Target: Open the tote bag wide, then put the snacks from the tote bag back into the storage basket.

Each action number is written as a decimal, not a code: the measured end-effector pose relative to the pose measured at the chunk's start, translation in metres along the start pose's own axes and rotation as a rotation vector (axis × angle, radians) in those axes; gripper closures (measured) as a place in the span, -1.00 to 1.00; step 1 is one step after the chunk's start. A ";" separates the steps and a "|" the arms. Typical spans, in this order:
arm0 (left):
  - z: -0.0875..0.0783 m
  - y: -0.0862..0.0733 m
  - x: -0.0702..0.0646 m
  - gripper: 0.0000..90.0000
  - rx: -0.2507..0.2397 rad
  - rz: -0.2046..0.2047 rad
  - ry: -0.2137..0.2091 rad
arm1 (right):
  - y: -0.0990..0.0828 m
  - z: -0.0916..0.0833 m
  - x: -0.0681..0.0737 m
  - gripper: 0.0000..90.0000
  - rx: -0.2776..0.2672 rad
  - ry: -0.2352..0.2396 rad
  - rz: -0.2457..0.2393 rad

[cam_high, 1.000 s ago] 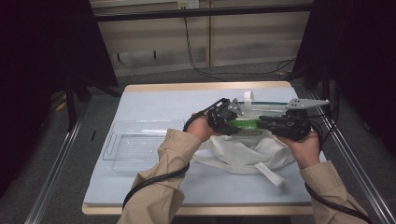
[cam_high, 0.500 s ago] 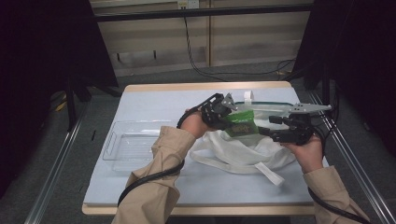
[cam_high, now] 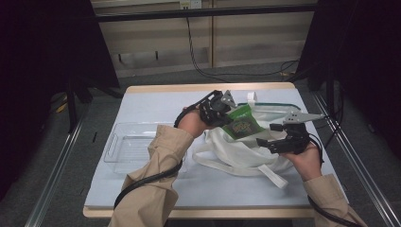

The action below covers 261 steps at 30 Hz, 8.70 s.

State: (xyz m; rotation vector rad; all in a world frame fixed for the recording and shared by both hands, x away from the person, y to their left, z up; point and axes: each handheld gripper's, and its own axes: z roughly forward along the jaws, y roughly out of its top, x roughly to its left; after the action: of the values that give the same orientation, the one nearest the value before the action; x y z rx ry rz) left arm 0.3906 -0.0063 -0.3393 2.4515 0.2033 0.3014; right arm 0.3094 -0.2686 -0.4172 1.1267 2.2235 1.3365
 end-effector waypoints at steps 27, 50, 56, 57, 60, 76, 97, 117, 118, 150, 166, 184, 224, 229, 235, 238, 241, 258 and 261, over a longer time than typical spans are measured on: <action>-0.057 0.022 0.014 0.95 0.084 0.031 -0.040 | -0.013 0.008 0.000 -0.86 0.026 -0.003 0.021; -0.096 0.014 0.036 0.95 0.187 0.061 -0.009 | -0.014 0.006 -0.002 -0.86 0.020 0.000 0.025; -0.102 0.008 0.039 0.95 0.203 0.046 0.001 | -0.015 0.004 -0.003 -0.86 0.019 -0.001 0.022; -0.104 0.007 0.042 0.95 0.212 0.048 0.003 | -0.015 0.004 -0.003 -0.86 0.019 -0.002 0.024; -0.107 0.005 0.043 0.95 0.216 0.044 0.010 | -0.015 0.003 -0.003 -0.86 0.019 -0.003 0.025; -0.126 -0.008 0.054 0.95 0.257 0.037 0.016 | -0.013 0.000 -0.004 -0.85 0.014 -0.006 0.019; -0.147 -0.030 0.067 0.94 0.301 0.020 0.046 | -0.013 0.001 -0.002 -0.85 0.017 -0.001 0.016; -0.157 -0.049 0.077 0.94 0.346 -0.004 0.054 | -0.013 0.002 -0.001 -0.85 0.019 0.001 0.016; -0.158 -0.051 0.079 0.93 0.347 -0.008 0.053 | -0.013 0.002 0.000 -0.85 0.022 0.003 0.016; -0.149 -0.086 0.084 0.92 0.466 -0.021 0.042 | -0.013 0.005 0.002 -0.85 0.018 0.014 0.017; -0.125 -0.092 0.084 0.92 0.467 -0.026 0.014 | -0.013 0.004 0.002 -0.85 0.015 0.018 0.018; -0.100 -0.100 0.088 0.90 0.488 -0.023 -0.007 | -0.013 0.006 0.003 -0.85 0.018 0.026 0.008; -0.093 -0.115 0.101 -0.48 0.375 -0.154 0.128 | -0.013 0.006 0.005 -0.85 0.017 0.036 0.005; -0.101 -0.119 0.100 -0.59 0.364 -0.186 0.126 | -0.009 0.008 0.006 -0.85 0.010 0.043 0.002; -0.108 -0.126 0.094 -0.68 0.340 -0.233 0.128 | -0.003 0.014 0.008 -0.85 0.006 0.062 -0.008; -0.111 -0.131 0.092 -0.71 0.322 -0.266 0.123 | -0.002 0.016 0.009 -0.85 0.008 0.066 -0.010; -0.113 -0.136 0.088 -0.72 0.321 -0.278 0.116 | -0.001 0.013 0.010 -0.85 0.007 0.062 -0.014; -0.118 -0.156 0.073 -0.77 0.289 -0.321 0.099 | 0.003 0.018 0.011 -0.85 0.011 0.067 -0.024; -0.119 -0.159 0.071 -0.78 0.277 -0.337 0.093 | 0.003 0.019 0.011 -0.85 0.011 0.069 -0.024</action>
State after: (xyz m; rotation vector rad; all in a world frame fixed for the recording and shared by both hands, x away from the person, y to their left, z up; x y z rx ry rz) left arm 0.4159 0.2024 -0.3369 2.6169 0.7319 0.2515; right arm 0.3153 -0.2481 -0.4226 1.0700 2.2883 1.3749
